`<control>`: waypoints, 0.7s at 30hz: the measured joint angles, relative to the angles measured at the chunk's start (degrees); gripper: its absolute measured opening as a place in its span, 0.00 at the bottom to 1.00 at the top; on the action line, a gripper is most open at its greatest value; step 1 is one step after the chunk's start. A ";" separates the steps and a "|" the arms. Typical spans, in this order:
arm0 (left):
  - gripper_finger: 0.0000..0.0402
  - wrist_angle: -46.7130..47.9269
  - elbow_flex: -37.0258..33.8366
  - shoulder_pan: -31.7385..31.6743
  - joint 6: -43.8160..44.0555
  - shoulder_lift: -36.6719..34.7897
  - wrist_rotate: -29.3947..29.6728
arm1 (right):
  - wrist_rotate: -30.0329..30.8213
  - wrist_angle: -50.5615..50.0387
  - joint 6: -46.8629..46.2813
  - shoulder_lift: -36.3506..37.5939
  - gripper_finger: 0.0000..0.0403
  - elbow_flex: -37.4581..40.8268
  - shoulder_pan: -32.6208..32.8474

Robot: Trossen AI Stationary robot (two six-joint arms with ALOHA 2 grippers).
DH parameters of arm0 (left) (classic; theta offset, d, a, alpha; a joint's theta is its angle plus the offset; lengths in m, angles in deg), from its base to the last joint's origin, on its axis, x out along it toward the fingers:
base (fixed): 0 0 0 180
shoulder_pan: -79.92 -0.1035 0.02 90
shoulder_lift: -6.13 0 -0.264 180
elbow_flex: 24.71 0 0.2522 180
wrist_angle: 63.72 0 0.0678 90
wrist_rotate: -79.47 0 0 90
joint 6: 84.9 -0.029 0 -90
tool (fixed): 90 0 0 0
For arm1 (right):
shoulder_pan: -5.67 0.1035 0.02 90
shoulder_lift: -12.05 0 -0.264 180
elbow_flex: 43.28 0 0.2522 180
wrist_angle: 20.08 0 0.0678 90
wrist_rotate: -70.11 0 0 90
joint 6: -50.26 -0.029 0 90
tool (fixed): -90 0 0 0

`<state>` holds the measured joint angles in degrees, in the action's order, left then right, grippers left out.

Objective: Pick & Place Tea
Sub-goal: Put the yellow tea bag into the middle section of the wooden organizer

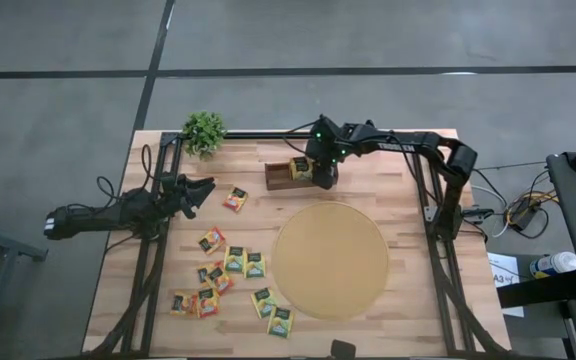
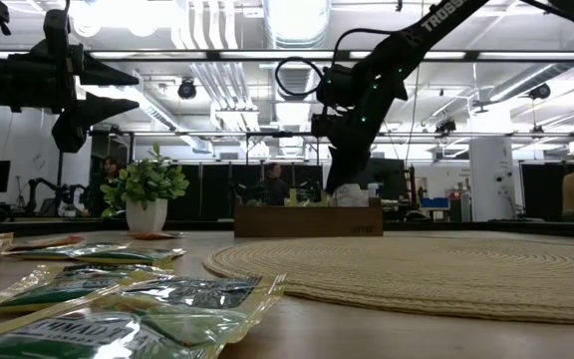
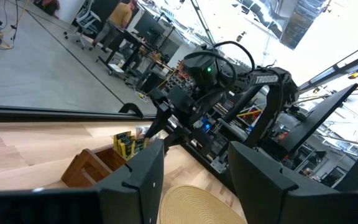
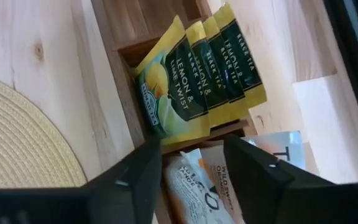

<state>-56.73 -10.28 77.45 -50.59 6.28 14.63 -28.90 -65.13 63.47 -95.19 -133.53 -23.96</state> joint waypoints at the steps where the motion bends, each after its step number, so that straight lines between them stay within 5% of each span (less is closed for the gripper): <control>1: 0.43 0.01 0.00 0.01 0.00 -0.01 0.00 | -0.01 -0.01 -0.03 0.25 0.45 -0.02 0.00; 7: 0.43 0.01 0.00 0.01 0.00 0.01 0.00 | 0.01 -3.94 -0.44 1.27 0.52 -2.37 0.55; 21: 0.43 -0.01 0.00 0.01 0.00 -0.01 0.00 | -2.82 -9.17 -9.17 6.27 0.50 -5.51 8.81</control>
<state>-56.74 -10.28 77.46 -50.59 6.27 14.63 -31.71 -74.31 54.30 -88.92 -139.03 -15.15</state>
